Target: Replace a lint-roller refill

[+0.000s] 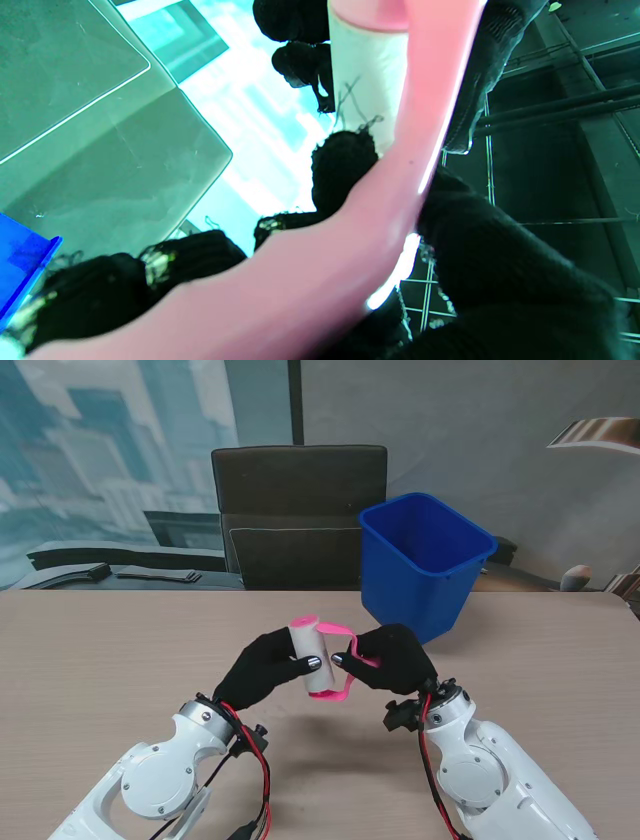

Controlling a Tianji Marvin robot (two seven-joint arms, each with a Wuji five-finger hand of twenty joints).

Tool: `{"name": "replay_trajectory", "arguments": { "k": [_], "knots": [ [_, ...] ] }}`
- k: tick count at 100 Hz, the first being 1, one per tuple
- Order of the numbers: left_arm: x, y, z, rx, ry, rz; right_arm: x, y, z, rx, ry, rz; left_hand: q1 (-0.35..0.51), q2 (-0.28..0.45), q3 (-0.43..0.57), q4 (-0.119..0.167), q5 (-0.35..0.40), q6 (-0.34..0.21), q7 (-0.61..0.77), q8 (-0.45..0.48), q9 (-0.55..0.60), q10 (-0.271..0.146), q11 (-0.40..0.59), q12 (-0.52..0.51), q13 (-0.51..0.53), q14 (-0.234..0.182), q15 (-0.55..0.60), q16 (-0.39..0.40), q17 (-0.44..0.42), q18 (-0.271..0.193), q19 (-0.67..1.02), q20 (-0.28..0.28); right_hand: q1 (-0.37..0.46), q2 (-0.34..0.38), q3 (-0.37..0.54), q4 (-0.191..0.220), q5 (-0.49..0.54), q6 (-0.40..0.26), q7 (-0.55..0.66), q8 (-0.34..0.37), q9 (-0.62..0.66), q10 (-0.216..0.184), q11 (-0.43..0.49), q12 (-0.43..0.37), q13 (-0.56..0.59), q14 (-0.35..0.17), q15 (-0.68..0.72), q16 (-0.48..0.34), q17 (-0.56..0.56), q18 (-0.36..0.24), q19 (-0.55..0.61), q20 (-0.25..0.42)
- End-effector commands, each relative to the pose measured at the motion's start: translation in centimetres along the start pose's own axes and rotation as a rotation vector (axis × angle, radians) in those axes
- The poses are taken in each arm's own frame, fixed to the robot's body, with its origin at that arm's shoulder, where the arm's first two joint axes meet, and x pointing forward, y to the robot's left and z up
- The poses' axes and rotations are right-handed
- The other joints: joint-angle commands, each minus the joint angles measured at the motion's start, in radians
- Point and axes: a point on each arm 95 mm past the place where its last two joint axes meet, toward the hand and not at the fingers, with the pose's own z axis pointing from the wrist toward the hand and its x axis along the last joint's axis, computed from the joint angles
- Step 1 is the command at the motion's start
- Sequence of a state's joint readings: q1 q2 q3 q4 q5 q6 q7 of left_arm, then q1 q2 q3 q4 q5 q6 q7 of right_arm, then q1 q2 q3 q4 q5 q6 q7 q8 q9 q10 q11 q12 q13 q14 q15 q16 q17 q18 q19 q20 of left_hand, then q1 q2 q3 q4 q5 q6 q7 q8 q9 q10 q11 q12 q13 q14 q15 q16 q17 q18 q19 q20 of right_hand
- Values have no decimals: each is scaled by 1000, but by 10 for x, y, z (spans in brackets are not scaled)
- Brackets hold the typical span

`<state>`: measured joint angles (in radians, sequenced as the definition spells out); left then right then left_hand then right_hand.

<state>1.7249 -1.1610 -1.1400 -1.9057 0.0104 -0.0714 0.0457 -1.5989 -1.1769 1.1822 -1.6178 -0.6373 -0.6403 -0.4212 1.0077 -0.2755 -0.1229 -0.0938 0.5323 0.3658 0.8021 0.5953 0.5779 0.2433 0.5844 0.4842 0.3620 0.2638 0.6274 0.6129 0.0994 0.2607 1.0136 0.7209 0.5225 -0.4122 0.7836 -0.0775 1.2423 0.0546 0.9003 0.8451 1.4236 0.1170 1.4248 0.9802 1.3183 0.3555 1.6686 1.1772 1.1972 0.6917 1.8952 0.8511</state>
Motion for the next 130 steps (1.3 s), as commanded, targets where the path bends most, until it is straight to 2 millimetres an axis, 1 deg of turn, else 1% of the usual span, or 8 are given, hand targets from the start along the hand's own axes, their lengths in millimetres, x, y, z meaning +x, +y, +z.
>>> {"name": "replay_trajectory", "arguments": {
  "k": [1, 58, 73, 90, 99, 108, 114, 130],
  "knots": [
    [1, 3, -2, -19, -1, -11, 4, -1, 0, 7, 7, 3, 215, 173, 136, 59, 37, -159, 237, 132, -20, -27, 12, 37, -6, 1, 24, 20, -7, -21, 24, -7, 5, 36, 17, 36, 46, 4, -2, 5, 25, -56, 111, 17, 7, -683, 115, 26, 36, -813, 199, 12],
    [3, 6, -6, -40, -2, -35, 4, 1, 0, -7, 10, 4, 220, 173, 128, 64, 42, -153, 235, 164, -9, -21, 9, 42, 1, 9, 22, 21, -4, -16, 22, -5, 2, 46, 13, 36, 43, 2, -7, 3, 25, -55, 111, 16, 7, -684, 115, 25, 36, -813, 199, 12],
    [1, 7, -5, -57, -4, -33, 5, 1, 1, -21, 11, 13, 221, 171, 129, 65, 46, -151, 235, 167, -6, -19, 8, 42, 3, 9, 22, 22, -4, -16, 22, -4, -9, 72, -3, 39, 47, 8, -11, -2, 25, -48, 115, 17, 7, -681, 117, 27, 35, -808, 199, 13],
    [1, 8, -5, -66, -15, -40, 6, 0, 2, -29, 9, 26, 218, 168, 133, 69, 50, -147, 237, 178, -1, -17, 7, 44, 4, 14, 22, 22, -5, -11, 20, -4, -24, 127, -31, 44, 55, 17, -17, -13, 26, -38, 122, 18, 6, -668, 122, 33, 36, -794, 199, 24],
    [1, 9, -5, -69, -13, -46, 6, 0, 2, -27, 7, 33, 208, 168, 137, 73, 53, -140, 247, 199, 5, -15, 8, 46, 7, 15, 22, 23, -4, -8, 20, -4, -18, 126, -26, 54, 62, 26, -17, -19, 26, -33, 128, 19, 5, -660, 126, 37, 37, -789, 199, 33],
    [2, 9, -5, -66, -5, -52, 5, 0, 1, -22, 8, 34, 168, 158, 171, 87, 56, -136, 261, 242, 12, -17, 14, 55, 14, 16, 28, 28, 0, -5, 22, 0, -23, 117, -13, 64, 63, 26, -12, -24, 26, -31, 131, 17, 5, -656, 127, 40, 38, -786, 199, 41],
    [3, 8, -5, -61, -2, -56, 5, 0, 1, -20, 9, 34, 145, 155, 188, 91, 59, -134, 275, 259, 18, -19, 19, 59, 20, 17, 33, 31, 4, -3, 25, 3, -26, 116, -9, 65, 63, 24, -9, -26, 26, -32, 132, 16, 5, -656, 127, 42, 38, -786, 199, 43],
    [5, 7, -6, -58, -9, -92, 5, 0, 0, -15, 12, 31, 129, 151, 203, 95, 59, -132, 292, 275, 24, -20, 25, 63, 26, 18, 41, 35, 9, -3, 30, 5, -29, 115, -10, 66, 63, 20, -5, -29, 26, -33, 133, 16, 5, -659, 126, 43, 38, -786, 199, 45]
  ]
}}
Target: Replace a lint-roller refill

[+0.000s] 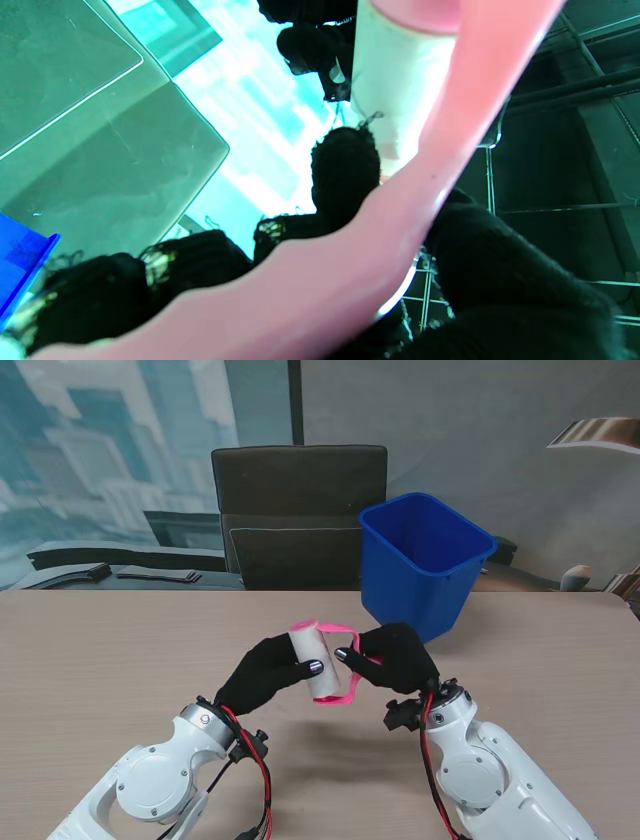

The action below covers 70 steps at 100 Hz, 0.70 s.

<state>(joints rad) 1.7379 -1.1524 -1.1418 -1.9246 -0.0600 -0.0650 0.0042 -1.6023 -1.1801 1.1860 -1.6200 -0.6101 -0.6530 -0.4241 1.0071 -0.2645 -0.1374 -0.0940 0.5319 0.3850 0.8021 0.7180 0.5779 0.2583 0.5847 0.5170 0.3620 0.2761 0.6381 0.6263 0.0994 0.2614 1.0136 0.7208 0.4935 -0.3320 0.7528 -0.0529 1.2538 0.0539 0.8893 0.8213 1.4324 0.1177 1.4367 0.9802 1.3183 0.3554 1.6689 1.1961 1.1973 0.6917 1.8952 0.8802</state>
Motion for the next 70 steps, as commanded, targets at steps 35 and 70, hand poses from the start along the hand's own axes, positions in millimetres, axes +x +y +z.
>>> {"name": "replay_trajectory", "arguments": {
  "k": [35, 70],
  "knots": [
    [1, 4, -6, -54, -31, -44, 3, -1, 0, 9, 17, 3, 48, 100, 318, 142, 91, -120, 343, 202, 58, -31, 39, 40, 51, 15, 46, 32, 20, 7, 42, 8, -1, 37, 18, 41, 52, 21, 11, -10, 17, -33, 123, 14, 5, -659, 125, 26, 38, -786, 199, 17],
    [-2, 7, -5, -86, -33, -46, 4, -2, 1, -4, 13, 12, 30, 89, 344, 151, 101, -113, 346, 219, 69, -31, 44, 44, 58, 19, 52, 35, 22, 11, 47, 9, -12, 52, 34, 45, 62, 35, 29, -28, 18, -20, 140, 15, 4, -633, 134, 34, 39, -771, 199, 35]
  ]
}}
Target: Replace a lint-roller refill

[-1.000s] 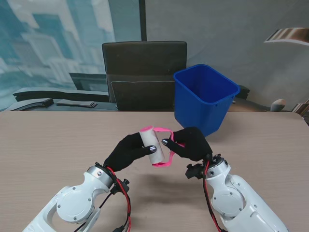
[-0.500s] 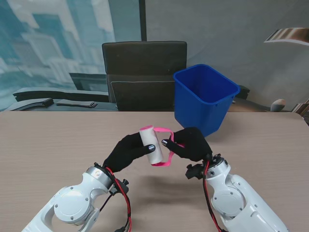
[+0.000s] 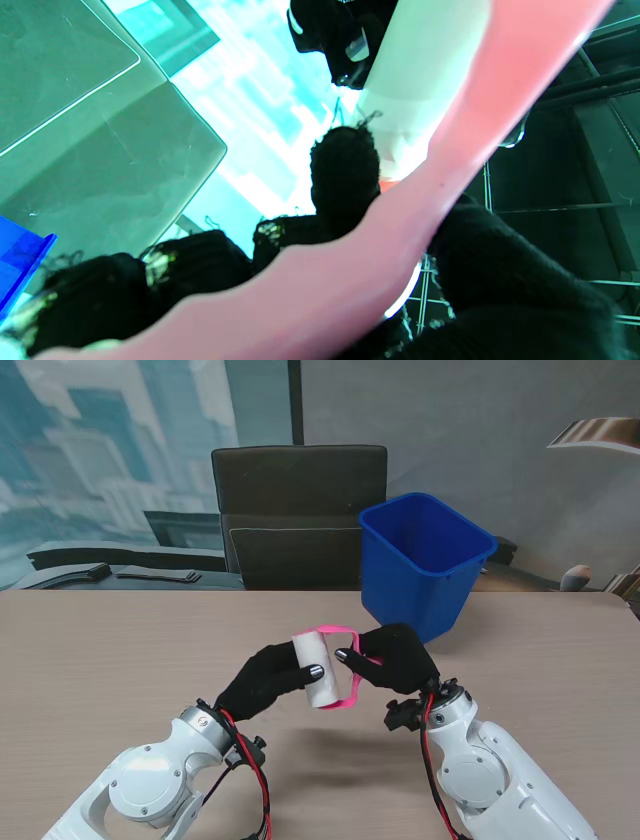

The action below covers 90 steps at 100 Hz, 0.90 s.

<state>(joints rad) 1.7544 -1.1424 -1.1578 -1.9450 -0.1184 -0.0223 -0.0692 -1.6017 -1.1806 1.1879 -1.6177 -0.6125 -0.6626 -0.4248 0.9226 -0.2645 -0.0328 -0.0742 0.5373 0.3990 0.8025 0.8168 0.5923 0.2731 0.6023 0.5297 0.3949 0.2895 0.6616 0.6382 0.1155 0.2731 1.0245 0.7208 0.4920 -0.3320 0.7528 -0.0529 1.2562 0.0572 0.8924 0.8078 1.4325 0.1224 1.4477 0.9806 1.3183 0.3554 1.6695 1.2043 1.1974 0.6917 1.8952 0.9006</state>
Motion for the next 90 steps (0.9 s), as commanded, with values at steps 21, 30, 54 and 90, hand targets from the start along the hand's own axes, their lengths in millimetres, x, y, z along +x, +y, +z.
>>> {"name": "replay_trajectory", "arguments": {
  "k": [21, 30, 54, 90],
  "knots": [
    [-3, 6, 3, -18, 61, 79, 5, -5, 4, -20, -1, 21, 107, 87, 248, 131, 93, -132, 342, 121, 52, -50, 27, 33, 25, 2, 28, 24, 8, -1, 38, 9, -91, 223, 9, 173, 74, 36, 186, -82, 17, -20, 191, 11, 5, -654, 130, 50, 39, -752, 199, 25],
    [-4, 6, 4, -11, 85, 107, 5, -6, 4, -20, -10, 30, 106, 86, 250, 128, 92, -135, 342, 120, 51, -52, 27, 33, 26, -1, 29, 24, 10, -3, 39, 9, -102, 307, -22, 183, 75, 40, 195, -90, 17, -15, 196, 10, 5, -657, 129, 50, 39, -745, 199, 24],
    [-6, 8, 5, -4, 124, 143, 6, -9, 3, -9, -23, 29, 104, 88, 252, 122, 92, -138, 343, 114, 49, -54, 29, 34, 25, -4, 30, 24, 11, -3, 40, 7, -57, 374, -63, 224, 79, 43, 226, -102, 18, -13, 206, 3, 6, -663, 126, 48, 37, -741, 199, 13],
    [-8, 10, 6, -15, 175, 191, 9, -15, 6, -27, -40, 26, 104, 87, 251, 119, 89, -142, 346, 107, 47, -59, 31, 34, 24, -7, 29, 23, 10, -4, 40, 5, -11, 391, -62, 182, 84, 73, 259, -117, 18, 4, 224, -2, 5, -646, 131, 45, 34, -721, 199, -7]
  ]
}}
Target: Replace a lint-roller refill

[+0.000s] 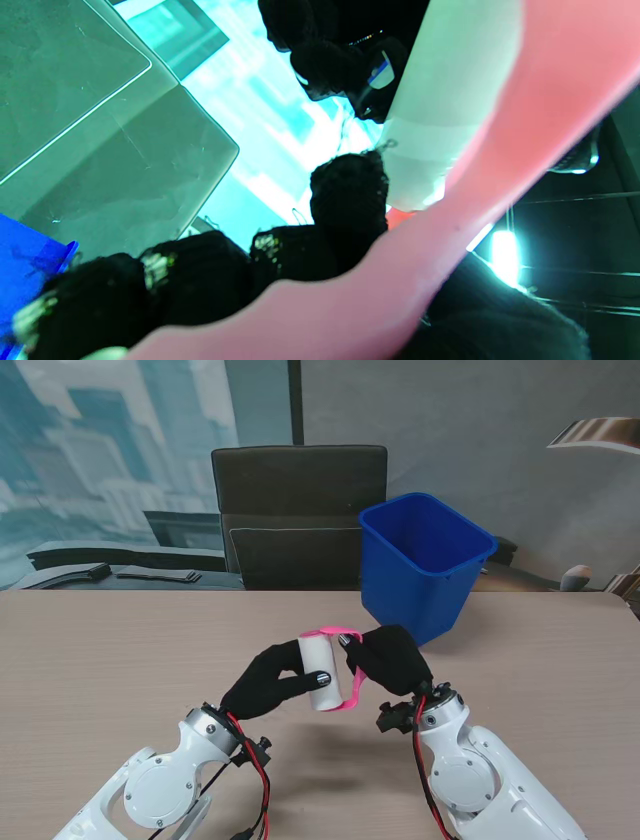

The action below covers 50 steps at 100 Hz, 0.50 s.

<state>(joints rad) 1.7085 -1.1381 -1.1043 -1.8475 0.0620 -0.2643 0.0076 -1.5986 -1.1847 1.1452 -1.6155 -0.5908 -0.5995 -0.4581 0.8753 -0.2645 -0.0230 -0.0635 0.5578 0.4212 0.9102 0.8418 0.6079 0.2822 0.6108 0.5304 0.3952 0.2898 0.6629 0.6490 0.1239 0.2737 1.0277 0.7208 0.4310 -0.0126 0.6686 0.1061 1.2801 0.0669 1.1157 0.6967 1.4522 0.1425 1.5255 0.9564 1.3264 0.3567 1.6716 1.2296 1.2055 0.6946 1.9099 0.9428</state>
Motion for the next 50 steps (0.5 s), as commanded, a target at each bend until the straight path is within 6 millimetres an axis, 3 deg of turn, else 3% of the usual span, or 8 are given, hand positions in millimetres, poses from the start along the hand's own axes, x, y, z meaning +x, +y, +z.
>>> {"name": "replay_trajectory", "arguments": {
  "k": [1, 31, 50],
  "knots": [
    [0, 6, -1, -27, 6, 1, 8, -4, 5, -6, 10, 5, 151, 89, 242, 109, 68, -164, 238, 82, 31, -68, 22, 33, 24, -8, 28, 12, 1, -5, 37, 5, 51, 72, 21, 21, 60, 64, 37, -6, -2, -16, 146, 22, -3, -647, 129, 19, 26, -724, 184, -49],
    [-1, 9, 1, -38, 32, 18, 9, -5, 5, -25, -8, -5, 150, 88, 242, 108, 68, -165, 239, 78, 31, -68, 23, 32, 24, -9, 27, 12, 1, -5, 37, 4, 71, 127, -93, -68, 59, 62, 56, -20, -3, -22, 153, 16, -3, -653, 128, 21, 26, -725, 184, -46],
    [-1, 9, 1, -42, 34, 19, 9, -4, 5, -28, -9, -6, 150, 89, 242, 107, 67, -166, 240, 77, 30, -70, 23, 32, 24, -10, 27, 11, 2, -6, 37, 4, 78, 123, -100, -70, 56, 61, 51, -23, -3, -25, 154, 16, -3, -654, 127, 20, 26, -725, 184, -46]
  ]
}}
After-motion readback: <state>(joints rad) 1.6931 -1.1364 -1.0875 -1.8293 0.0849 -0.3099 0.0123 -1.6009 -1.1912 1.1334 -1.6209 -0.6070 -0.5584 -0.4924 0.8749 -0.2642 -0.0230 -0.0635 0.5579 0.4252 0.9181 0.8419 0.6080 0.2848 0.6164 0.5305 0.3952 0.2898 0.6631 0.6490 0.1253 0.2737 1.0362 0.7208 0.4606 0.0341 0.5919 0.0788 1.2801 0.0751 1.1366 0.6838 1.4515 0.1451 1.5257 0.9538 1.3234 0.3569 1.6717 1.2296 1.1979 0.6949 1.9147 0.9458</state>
